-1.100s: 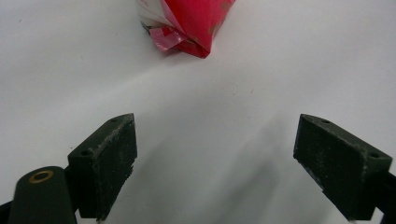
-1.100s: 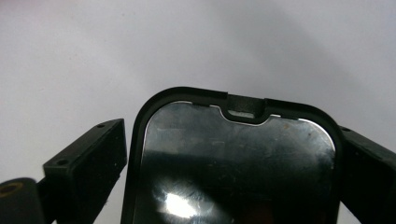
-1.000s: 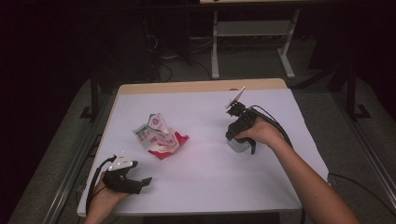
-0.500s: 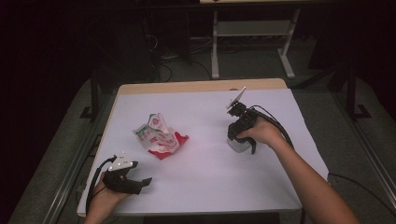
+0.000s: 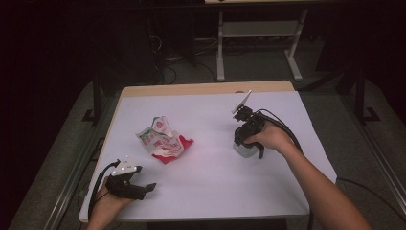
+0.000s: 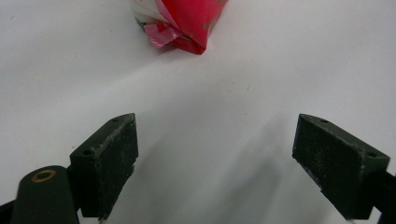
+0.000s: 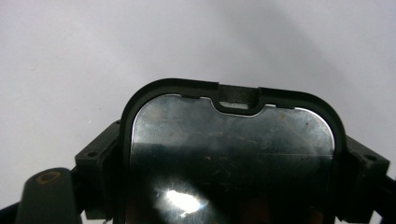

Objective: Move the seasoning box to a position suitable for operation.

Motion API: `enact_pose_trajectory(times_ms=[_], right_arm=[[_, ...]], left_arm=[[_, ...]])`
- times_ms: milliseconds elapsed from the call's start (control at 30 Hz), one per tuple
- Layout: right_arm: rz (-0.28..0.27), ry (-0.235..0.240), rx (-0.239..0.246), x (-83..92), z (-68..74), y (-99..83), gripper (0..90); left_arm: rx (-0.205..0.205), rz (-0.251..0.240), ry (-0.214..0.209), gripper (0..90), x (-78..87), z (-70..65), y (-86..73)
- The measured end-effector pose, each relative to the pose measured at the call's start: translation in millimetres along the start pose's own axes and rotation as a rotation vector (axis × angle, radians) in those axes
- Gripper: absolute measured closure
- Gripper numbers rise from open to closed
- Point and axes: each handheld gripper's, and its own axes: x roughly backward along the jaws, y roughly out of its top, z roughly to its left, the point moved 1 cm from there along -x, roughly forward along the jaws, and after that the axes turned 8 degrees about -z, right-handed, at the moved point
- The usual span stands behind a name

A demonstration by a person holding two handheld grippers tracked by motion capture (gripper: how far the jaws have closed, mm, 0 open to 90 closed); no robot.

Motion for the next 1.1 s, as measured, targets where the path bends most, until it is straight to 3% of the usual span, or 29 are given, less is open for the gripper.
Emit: enact_pose_trajectory(times_ms=[200,400,433,667,800,1100], right_arm=[[-0.021,0.005,0.01,11.6,3.0,-4.4,15.2],[-0.039,0.039,0.054,21.4,13.4,-9.3,15.2],[-0.037,0.047,0.094,24.6,19.5,-11.5,15.2],[-0.056,0.086,0.168,32.1,38.1,-16.7,15.2],[-0.061,0.118,0.178,33.1,46.1,-19.7,15.2],[-0.052,0.153,0.283,31.0,67.7,-26.3,15.2]], left_arm=[[-0.004,0.0,0.0,13.9,-0.3,-0.8,0.5],[-0.001,-0.001,-0.004,14.0,-1.2,-1.8,0.2],[-0.002,0.002,-0.006,14.0,-1.2,-1.9,0.4],[-0.005,0.0,-0.006,14.0,-1.7,-2.6,0.6],[-0.014,0.004,-0.007,14.0,-2.1,-2.4,0.8],[0.0,-0.004,-0.002,14.0,-0.9,-2.1,0.2]])
